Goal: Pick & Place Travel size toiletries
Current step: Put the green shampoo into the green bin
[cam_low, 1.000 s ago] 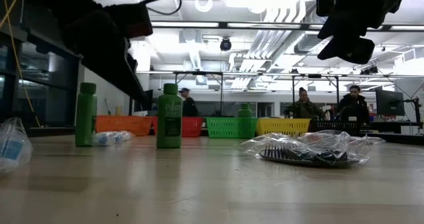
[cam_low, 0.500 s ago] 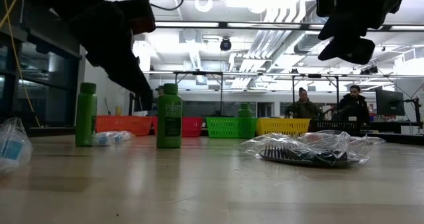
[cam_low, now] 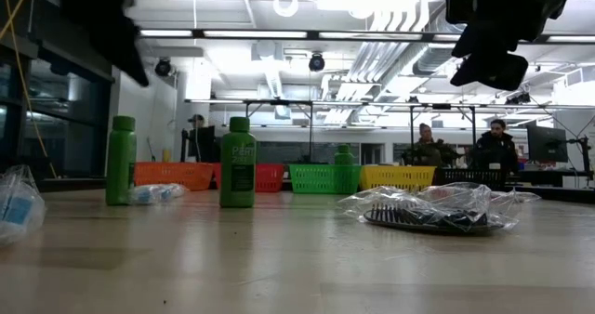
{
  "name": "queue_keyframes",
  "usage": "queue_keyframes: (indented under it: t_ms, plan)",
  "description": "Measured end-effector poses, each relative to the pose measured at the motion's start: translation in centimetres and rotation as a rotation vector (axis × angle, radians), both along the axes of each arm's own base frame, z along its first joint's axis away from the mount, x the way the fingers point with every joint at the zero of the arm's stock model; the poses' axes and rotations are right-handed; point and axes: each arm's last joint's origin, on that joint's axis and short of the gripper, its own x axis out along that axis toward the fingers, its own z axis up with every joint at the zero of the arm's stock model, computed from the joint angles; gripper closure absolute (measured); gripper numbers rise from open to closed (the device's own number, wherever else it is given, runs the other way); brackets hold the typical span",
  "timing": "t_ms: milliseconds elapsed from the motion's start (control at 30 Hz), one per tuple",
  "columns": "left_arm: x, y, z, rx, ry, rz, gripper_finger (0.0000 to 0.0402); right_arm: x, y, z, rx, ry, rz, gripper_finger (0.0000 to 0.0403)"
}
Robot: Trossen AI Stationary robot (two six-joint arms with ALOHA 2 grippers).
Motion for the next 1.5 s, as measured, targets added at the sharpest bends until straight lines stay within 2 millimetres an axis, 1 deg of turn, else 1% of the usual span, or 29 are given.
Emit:
queue_keyframes:
  t_ms: [100,233,300,367,467,567,733,900,1067,1133,1233,1333,1500]
  plan:
    - [-1.5,-1.1,-0.1,-0.001,0.004,0.082,0.0121,0.0,0.0,-0.1,-0.002,0.007,0.000,0.0211]
    - [-3.6,-2.6,-0.4,0.040,-0.015,0.160,0.0121,0.0,0.0,0.0,-0.019,0.004,0.002,0.0211]
    - [-4.6,-3.0,-1.0,0.067,-0.016,0.194,0.0121,0.0,0.0,0.0,-0.028,0.002,0.009,0.0211]
    - [-5.2,-3.4,-1.4,0.055,-0.024,0.220,0.0121,0.0,0.0,0.0,-0.032,0.002,0.012,0.0211]
    - [-6.2,-3.7,-2.9,0.043,-0.015,0.247,0.0121,0.0,0.0,0.0,-0.034,0.002,0.032,0.0211]
    - [-6.7,-3.8,-4.4,0.028,-0.028,0.271,0.0121,0.0,0.0,0.0,-0.029,0.003,0.044,0.0211]
    - [-6.7,-3.7,-6.3,0.035,-0.039,0.242,0.0121,-0.1,0.1,0.0,-0.018,0.005,0.067,0.0211]
    - [-6.7,-3.6,-7.4,0.049,-0.064,0.224,0.0121,-0.1,0.2,0.0,-0.007,0.006,0.080,0.0211]
    - [-6.4,-3.7,-7.5,0.060,-0.124,0.215,0.0121,-0.1,0.2,0.0,-0.005,0.006,0.082,0.0211]
    - [-6.5,-3.7,-7.5,0.076,-0.117,0.207,0.0121,-0.1,0.2,0.0,-0.005,0.006,0.082,0.0211]
    - [-6.2,-3.0,-7.6,0.087,-0.090,0.239,0.0121,-0.1,0.2,0.0,-0.005,0.006,0.082,0.0211]
    - [-5.6,-2.4,-7.6,0.093,-0.071,0.244,0.0121,-0.1,0.2,0.0,-0.005,0.006,0.082,0.0211]
    - [-4.2,-1.8,-7.5,0.083,-0.025,0.160,0.0121,-0.1,0.2,0.0,-0.005,0.007,0.082,0.0211]
